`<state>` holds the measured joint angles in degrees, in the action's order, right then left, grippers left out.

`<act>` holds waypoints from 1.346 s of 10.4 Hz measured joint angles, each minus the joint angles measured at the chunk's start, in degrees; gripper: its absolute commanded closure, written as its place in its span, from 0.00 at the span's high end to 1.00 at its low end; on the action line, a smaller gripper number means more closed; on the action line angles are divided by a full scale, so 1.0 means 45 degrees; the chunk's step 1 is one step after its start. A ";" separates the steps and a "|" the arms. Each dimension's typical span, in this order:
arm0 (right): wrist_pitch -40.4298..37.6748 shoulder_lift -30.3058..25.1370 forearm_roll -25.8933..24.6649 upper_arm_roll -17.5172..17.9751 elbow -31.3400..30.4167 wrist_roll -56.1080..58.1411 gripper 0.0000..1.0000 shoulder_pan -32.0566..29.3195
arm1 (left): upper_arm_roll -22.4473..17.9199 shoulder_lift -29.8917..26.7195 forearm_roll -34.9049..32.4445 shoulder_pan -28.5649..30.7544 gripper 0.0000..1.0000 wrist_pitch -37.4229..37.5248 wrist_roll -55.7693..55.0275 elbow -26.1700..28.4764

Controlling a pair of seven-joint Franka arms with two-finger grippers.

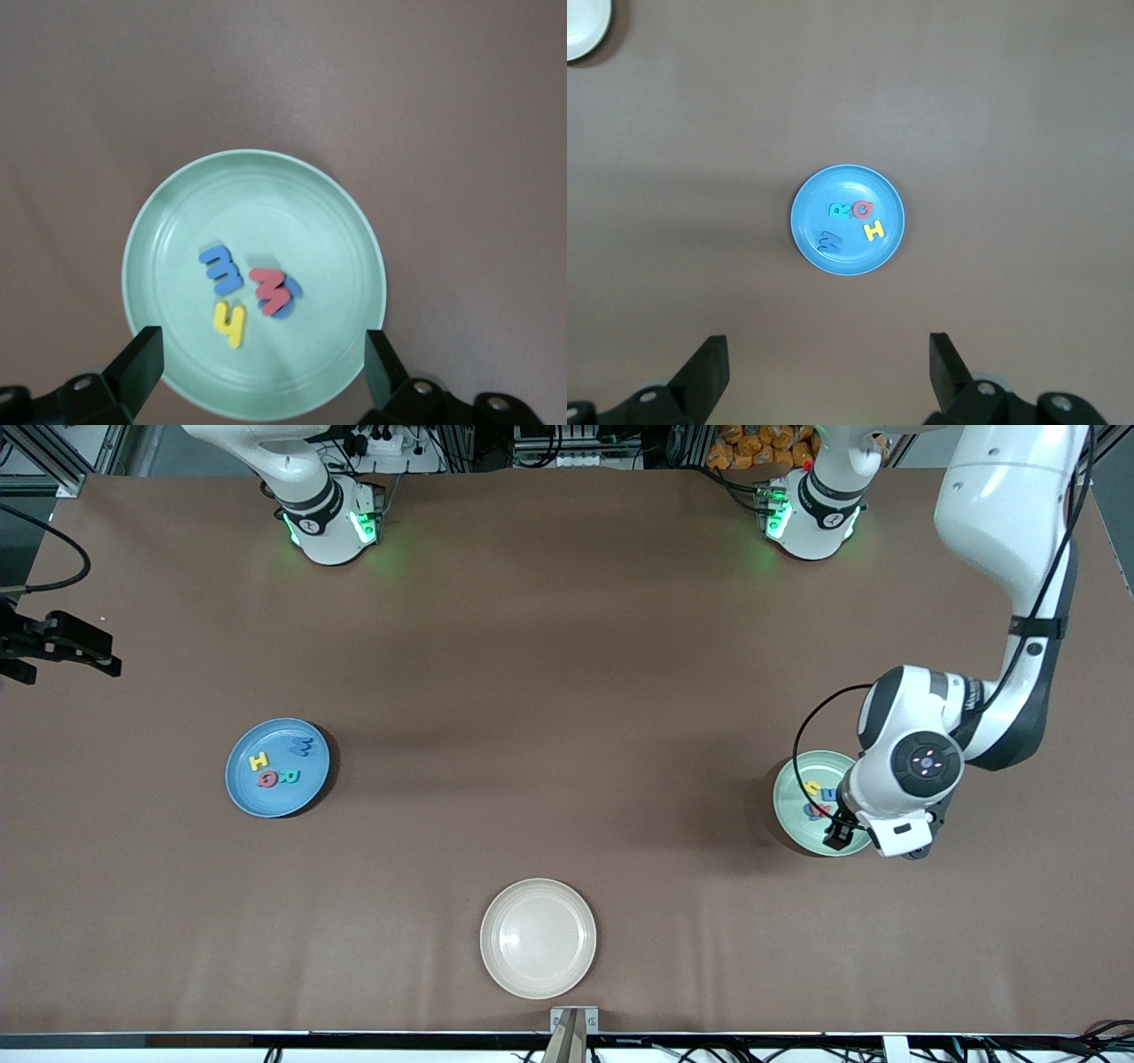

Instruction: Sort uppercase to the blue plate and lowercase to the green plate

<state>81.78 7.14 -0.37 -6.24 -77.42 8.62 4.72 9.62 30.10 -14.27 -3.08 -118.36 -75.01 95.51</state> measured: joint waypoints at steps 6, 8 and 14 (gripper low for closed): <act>-0.0269 -0.0008 0.0011 -0.0099 0.0117 0.1380 1.00 0.0000 | 0.0229 -0.4803 0.2680 0.0745 1.00 -0.0204 0.7091 0.4875; -0.0305 -0.0008 0.0028 -0.0136 0.0158 0.1436 1.00 -0.0257 | 0.0069 -0.5700 0.3224 0.0674 1.00 -0.0463 0.8136 0.5045; -0.0620 -0.0009 0.0030 -0.0203 0.0504 0.1453 1.00 -0.0397 | -0.0834 -0.6038 0.2772 -0.0082 1.00 0.1032 1.2386 0.2485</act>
<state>78.99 7.10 -0.24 -7.15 -75.16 15.16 2.93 5.87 2.93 -1.79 -3.45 -113.72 -19.28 106.69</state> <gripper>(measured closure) 0.000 0.000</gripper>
